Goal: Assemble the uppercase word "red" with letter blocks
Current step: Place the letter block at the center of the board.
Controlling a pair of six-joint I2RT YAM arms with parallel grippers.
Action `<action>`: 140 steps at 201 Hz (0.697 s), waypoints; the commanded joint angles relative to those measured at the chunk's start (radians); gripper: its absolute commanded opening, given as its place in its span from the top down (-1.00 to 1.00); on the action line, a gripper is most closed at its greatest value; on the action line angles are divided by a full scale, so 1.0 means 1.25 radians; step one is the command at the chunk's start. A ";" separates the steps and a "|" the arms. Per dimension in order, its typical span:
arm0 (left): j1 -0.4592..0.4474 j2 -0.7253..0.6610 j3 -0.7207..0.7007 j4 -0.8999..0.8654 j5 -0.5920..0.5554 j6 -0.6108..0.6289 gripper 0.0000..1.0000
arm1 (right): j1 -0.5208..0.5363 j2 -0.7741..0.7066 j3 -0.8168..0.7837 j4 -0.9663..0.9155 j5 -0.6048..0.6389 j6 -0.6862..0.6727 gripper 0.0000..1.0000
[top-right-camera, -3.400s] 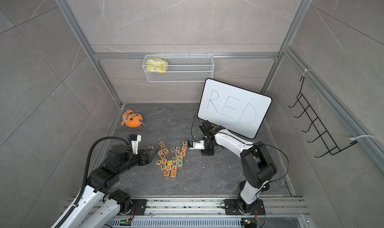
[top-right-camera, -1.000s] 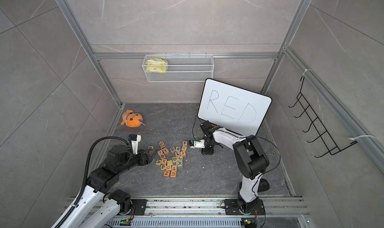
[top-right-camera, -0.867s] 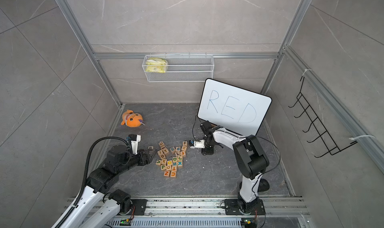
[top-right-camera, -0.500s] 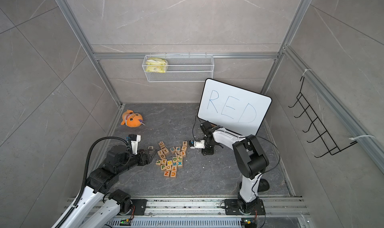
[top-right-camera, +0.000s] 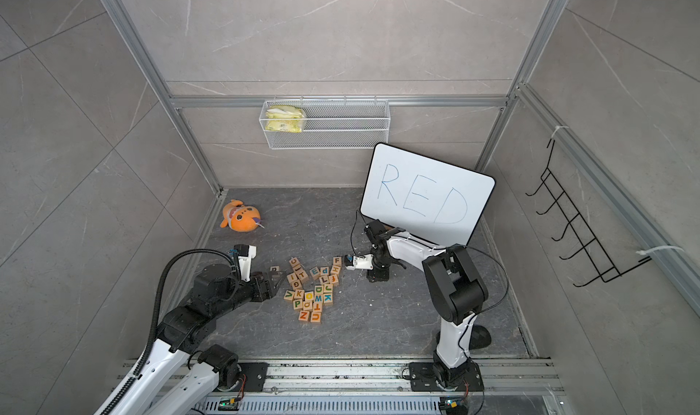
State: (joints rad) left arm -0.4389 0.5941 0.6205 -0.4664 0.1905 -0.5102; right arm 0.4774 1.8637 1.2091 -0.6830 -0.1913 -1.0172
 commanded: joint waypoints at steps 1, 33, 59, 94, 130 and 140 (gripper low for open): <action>-0.002 -0.007 0.002 0.012 -0.001 0.020 -0.49 | -0.002 0.006 0.006 -0.007 -0.003 0.006 0.06; -0.001 -0.006 0.002 0.011 -0.004 0.021 -0.49 | 0.004 -0.038 0.008 0.008 -0.004 0.030 -0.01; -0.002 -0.005 0.002 0.010 -0.011 0.024 -0.49 | 0.025 -0.096 0.027 -0.015 -0.012 0.042 -0.10; -0.002 -0.008 0.012 -0.009 -0.047 0.031 -0.50 | 0.041 -0.276 -0.028 0.094 -0.053 0.150 -0.18; 0.003 -0.012 0.027 -0.038 -0.104 0.029 -0.55 | 0.044 -0.470 -0.139 0.347 -0.056 0.442 -1.00; 0.004 -0.010 0.031 -0.043 -0.109 0.031 -0.55 | 0.044 -0.496 -0.132 0.348 -0.036 0.537 -1.00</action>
State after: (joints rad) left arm -0.4385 0.5869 0.6205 -0.4976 0.1043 -0.4946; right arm 0.5301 1.3148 1.0748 -0.4076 -0.2424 -0.6800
